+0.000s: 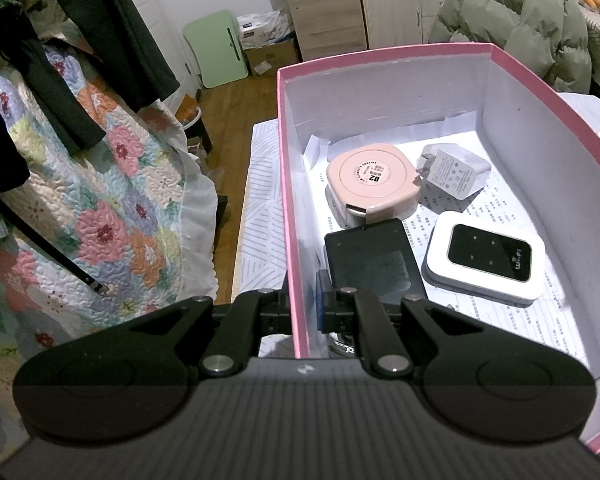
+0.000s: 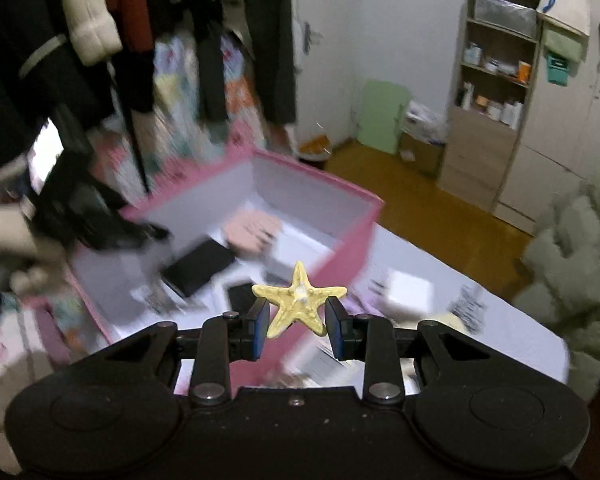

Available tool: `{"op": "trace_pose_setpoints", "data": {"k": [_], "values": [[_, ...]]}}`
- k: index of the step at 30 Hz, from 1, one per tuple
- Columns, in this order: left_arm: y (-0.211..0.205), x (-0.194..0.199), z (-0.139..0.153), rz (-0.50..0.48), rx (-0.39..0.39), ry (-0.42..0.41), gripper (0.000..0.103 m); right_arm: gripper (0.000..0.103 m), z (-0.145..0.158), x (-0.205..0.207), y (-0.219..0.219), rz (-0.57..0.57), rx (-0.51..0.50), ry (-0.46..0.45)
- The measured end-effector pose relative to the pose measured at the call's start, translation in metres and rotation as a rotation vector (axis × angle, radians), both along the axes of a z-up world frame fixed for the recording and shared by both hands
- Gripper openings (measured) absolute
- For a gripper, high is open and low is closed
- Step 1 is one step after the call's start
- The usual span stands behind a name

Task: Organize rigid objects
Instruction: 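Grasp the yellow star keychain with the right gripper and carry it to the box, then grasp the purple star keychain with the right gripper and drop it into the box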

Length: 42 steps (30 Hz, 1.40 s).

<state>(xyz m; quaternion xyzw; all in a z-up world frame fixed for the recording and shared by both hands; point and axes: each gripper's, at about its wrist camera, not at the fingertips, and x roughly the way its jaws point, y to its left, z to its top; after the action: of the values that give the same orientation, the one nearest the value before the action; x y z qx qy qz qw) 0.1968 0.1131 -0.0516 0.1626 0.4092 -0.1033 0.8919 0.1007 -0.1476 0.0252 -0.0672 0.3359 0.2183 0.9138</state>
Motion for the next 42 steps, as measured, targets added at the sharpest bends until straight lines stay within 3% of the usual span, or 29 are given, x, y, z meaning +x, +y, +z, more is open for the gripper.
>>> {"op": "trace_pose_setpoints", "data": {"k": [7, 11, 15, 21, 25, 29, 31, 36, 40, 42], "values": [[0.001, 0.0, 0.001, -0.007, 0.006, -0.002, 0.008, 0.035, -0.012, 0.025, 0.044, 0.126, 0.059, 0.047], [0.002, 0.0, 0.001, -0.008, 0.0, -0.001, 0.008, 0.038, -0.027, 0.035, 0.074, 0.222, -0.02, 0.066], [0.002, 0.0, 0.001, -0.008, 0.001, -0.002, 0.008, 0.045, -0.028, 0.035, 0.074, 0.184, -0.041, 0.05], [0.003, -0.002, 0.002, -0.006, -0.002, -0.025, 0.007, 0.056, -0.011, 0.042, 0.006, 0.023, 0.109, -0.027], [0.005, -0.004, 0.003, 0.001, -0.02, -0.044, 0.007, 0.052, -0.03, 0.07, -0.036, -0.096, 0.07, 0.049], [0.008, -0.008, 0.005, 0.006, -0.042, -0.064, 0.006, 0.035, -0.061, 0.098, -0.048, -0.091, 0.005, 0.143], [0.008, -0.01, 0.005, 0.006, -0.05, -0.077, 0.006, 0.035, -0.072, 0.108, -0.042, -0.059, -0.059, 0.157], [0.008, -0.01, 0.005, 0.001, -0.05, -0.083, 0.006, 0.037, -0.092, 0.13, -0.028, 0.021, -0.075, 0.208], [0.008, -0.01, 0.005, -0.004, -0.052, -0.083, 0.005, 0.043, -0.111, 0.142, -0.01, 0.035, -0.17, 0.192], [0.008, -0.01, 0.005, -0.003, -0.052, -0.083, 0.005, 0.041, -0.117, 0.145, -0.006, 0.043, -0.18, 0.169]]}}
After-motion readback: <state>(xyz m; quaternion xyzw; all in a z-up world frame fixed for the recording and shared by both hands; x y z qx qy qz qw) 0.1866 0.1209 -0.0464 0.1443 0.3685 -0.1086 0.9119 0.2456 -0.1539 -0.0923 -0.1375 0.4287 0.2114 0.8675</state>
